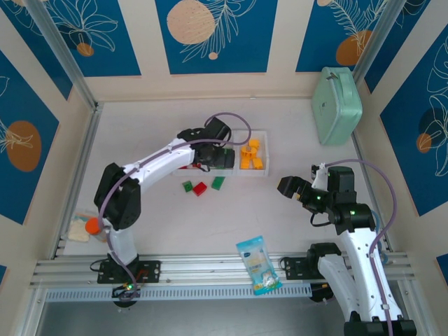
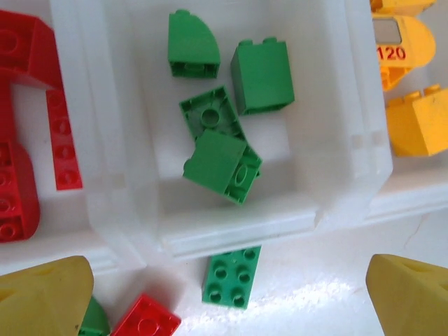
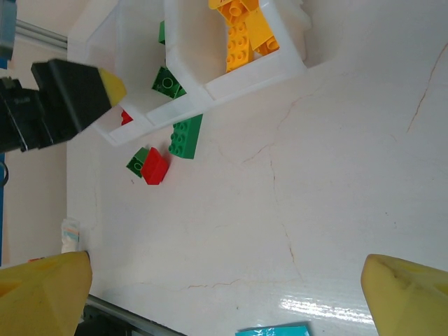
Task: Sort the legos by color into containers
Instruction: Place the lego in the container, then pick up the lego from the center of the table.
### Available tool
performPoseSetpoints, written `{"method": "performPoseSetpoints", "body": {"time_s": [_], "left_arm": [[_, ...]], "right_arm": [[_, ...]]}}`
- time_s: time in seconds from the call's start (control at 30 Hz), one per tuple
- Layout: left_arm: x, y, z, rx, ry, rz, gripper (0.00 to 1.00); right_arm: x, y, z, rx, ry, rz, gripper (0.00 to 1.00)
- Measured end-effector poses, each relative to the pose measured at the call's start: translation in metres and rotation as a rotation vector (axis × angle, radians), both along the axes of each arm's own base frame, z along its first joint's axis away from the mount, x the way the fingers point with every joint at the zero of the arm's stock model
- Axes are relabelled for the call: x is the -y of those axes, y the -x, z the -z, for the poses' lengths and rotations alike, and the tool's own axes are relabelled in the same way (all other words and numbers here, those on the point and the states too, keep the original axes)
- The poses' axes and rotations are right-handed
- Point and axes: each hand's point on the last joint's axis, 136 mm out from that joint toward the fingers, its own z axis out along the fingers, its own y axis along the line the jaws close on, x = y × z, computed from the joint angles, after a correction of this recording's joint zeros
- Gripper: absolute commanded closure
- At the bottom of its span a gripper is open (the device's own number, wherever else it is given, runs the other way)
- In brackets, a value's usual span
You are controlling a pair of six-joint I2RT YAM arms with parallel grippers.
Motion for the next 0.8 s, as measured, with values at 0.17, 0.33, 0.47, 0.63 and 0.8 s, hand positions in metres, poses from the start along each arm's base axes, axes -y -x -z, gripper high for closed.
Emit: {"method": "performPoseSetpoints", "body": {"time_s": [0.17,0.33,0.47,0.63,0.8], "left_arm": [[-0.004,0.028,0.018,-0.031,-0.008,0.051,0.00],[0.011,0.062,0.034,-0.069,-0.026,0.174,0.02],[0.030,0.074,0.036,-0.066,-0.052,0.265,0.04],[0.039,0.071,0.056,-0.086,-0.130,0.303,0.04],[0.032,0.063,0.072,-0.106,-0.217,0.289,0.10]], "right_arm": [[0.000,0.000,0.000,-0.002,-0.005,0.005,0.01],[0.000,-0.001,-0.001,-0.002,-0.012,0.010,0.01],[-0.001,-0.003,-0.002,0.003,-0.017,0.012,0.01],[-0.001,-0.003,-0.002,0.006,-0.018,0.013,0.01],[-0.001,-0.002,-0.003,0.010,-0.019,0.013,0.01]]}}
